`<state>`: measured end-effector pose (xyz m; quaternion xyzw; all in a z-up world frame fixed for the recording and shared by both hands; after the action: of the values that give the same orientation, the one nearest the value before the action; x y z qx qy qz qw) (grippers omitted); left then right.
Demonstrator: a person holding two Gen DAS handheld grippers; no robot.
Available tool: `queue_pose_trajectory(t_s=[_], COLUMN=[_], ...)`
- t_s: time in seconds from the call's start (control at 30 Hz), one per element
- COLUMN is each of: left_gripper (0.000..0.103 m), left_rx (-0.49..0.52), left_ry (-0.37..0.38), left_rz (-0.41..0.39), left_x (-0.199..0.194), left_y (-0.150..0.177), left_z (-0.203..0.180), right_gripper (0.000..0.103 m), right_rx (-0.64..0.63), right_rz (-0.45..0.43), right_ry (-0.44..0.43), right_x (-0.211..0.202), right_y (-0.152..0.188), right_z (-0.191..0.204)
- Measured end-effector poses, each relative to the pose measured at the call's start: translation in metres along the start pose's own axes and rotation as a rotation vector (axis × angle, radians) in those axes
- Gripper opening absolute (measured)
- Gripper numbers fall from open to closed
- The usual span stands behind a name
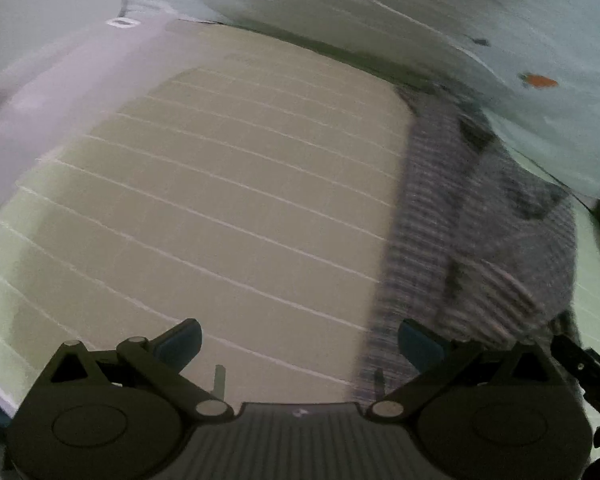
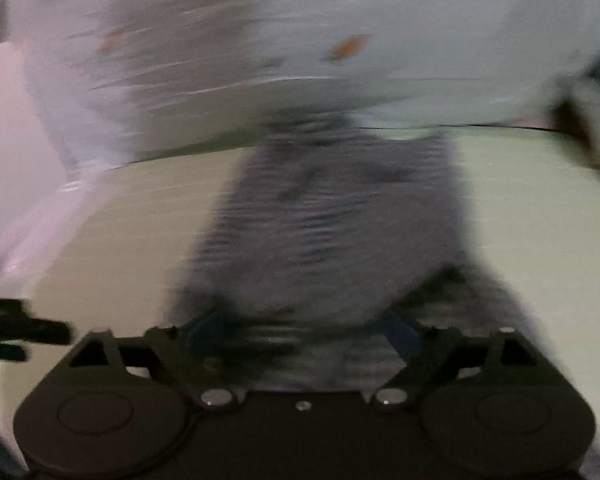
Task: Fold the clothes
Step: 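Fold the held sleeve across the shirt body with the right gripper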
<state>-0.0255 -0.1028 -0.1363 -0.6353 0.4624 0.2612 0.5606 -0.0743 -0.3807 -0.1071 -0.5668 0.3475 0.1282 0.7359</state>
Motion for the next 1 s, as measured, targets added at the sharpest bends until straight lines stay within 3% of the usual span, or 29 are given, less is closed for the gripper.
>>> queue_pose_trajectory(t_s=[0.13,0.27,0.43,0.6,0.8,0.87,0.93,0.97,1.0], left_gripper=[0.103,0.103,0.103,0.103,0.101,0.096,0.073,0.066,0.047], left_rx=[0.078,0.098,0.049,-0.107,-0.226,-0.241,-0.216,-0.201,-0.186], left_ry=[0.036,0.014,-0.089,-0.140,-0.126,-0.084,-0.041,-0.020,0.001], left_rz=[-0.015,-0.024,-0.021,-0.048,-0.048,-0.035,-0.020,-0.012,-0.005], left_x=[0.005,0.023,0.045,0.042,0.042,0.048,0.053,0.056,0.059], left_y=[0.014,0.022,0.024,0.017,0.007,0.003,-0.004,-0.008,-0.011], left_z=[-0.047,-0.080,-0.084,-0.061,-0.029,-0.028,-0.032,-0.034,-0.036], right_gripper=[0.091,0.092,0.092,0.092,0.091,0.091,0.091,0.090,0.090], right_rx=[-0.019,0.004,-0.001,-0.032,-0.040,-0.032,-0.020,-0.012,-0.004], right_rz=[0.040,0.089,0.167,0.186,0.203,0.208,0.214,0.217,0.219], right_ry=[0.201,0.280,0.285,0.257,0.215,0.212,0.211,0.209,0.209], right_x=[-0.014,-0.029,-0.031,-0.026,-0.010,-0.004,0.002,0.004,0.006], right_y=[0.017,0.042,0.073,0.079,0.077,0.074,0.073,0.072,0.072], right_z=[-0.063,-0.123,-0.166,-0.177,-0.170,-0.166,-0.161,-0.157,-0.153])
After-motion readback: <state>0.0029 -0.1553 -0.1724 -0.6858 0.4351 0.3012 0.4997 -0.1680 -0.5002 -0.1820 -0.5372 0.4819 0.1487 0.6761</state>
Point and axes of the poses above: each gripper's, at about its wrist camera, not at the fingertips, and x roughly the way its jaws point, z to its left, y to its underside, the point moved 9 cm from there along x, roughly the way its jaws point, and after that the axes turned 2 degrees about -x, right-handed, at the moved point
